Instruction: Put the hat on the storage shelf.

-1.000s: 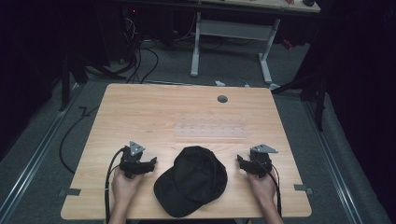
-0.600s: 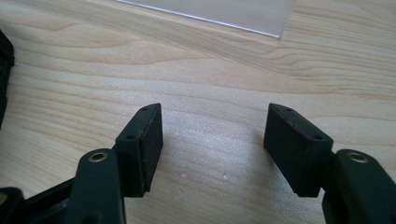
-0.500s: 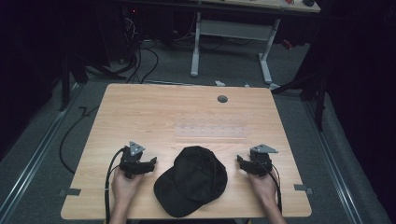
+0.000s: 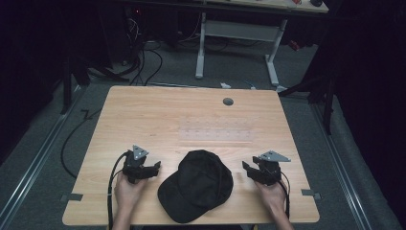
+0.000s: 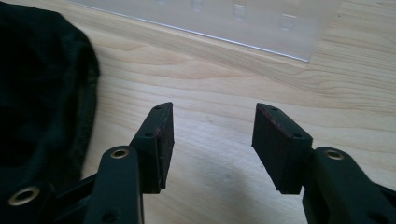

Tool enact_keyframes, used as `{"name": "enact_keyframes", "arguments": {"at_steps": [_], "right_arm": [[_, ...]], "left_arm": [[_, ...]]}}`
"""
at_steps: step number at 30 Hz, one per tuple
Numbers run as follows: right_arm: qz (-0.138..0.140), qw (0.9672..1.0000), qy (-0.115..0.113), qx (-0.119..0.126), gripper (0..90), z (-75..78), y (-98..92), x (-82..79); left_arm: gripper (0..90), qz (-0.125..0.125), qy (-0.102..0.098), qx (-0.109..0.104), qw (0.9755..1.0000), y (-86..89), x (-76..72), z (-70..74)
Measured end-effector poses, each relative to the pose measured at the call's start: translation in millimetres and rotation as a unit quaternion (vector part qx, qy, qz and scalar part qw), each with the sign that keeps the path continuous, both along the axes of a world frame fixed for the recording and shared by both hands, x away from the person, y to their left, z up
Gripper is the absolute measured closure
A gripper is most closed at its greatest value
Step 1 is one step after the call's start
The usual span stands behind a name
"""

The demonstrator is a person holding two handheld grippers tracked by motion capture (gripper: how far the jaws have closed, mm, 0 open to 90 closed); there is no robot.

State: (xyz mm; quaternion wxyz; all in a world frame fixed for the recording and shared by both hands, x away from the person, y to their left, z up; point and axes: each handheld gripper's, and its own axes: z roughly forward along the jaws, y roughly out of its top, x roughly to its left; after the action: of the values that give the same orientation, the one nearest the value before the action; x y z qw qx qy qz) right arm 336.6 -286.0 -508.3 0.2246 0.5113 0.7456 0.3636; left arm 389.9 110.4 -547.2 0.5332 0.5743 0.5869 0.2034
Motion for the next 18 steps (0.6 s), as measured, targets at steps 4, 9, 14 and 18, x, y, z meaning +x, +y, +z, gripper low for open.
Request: {"name": "enact_keyframes", "arguments": {"at_steps": [4,9,14,18], "right_arm": [[0.015,0.9998,-0.004,0.011,49.5,4.9,4.4,-7.9],[0.035,0.9992,-0.011,0.019,49.0,11.3,10.7,-17.0],[0.054,0.9983,-0.015,0.018,48.1,16.3,18.2,-24.1],[0.069,0.9971,-0.014,0.028,47.3,17.8,23.5,-26.7]], "left_arm": [[23.9,0.0,0.0,0.0,1.0,0.0,-0.1,0.0],[23.9,0.001,0.0,0.0,1.0,0.0,-0.1,0.0],[23.9,0.001,0.0,0.0,1.0,-0.1,-0.2,0.0],[23.9,0.001,0.0,0.0,1.0,0.0,-0.3,0.0]]}}
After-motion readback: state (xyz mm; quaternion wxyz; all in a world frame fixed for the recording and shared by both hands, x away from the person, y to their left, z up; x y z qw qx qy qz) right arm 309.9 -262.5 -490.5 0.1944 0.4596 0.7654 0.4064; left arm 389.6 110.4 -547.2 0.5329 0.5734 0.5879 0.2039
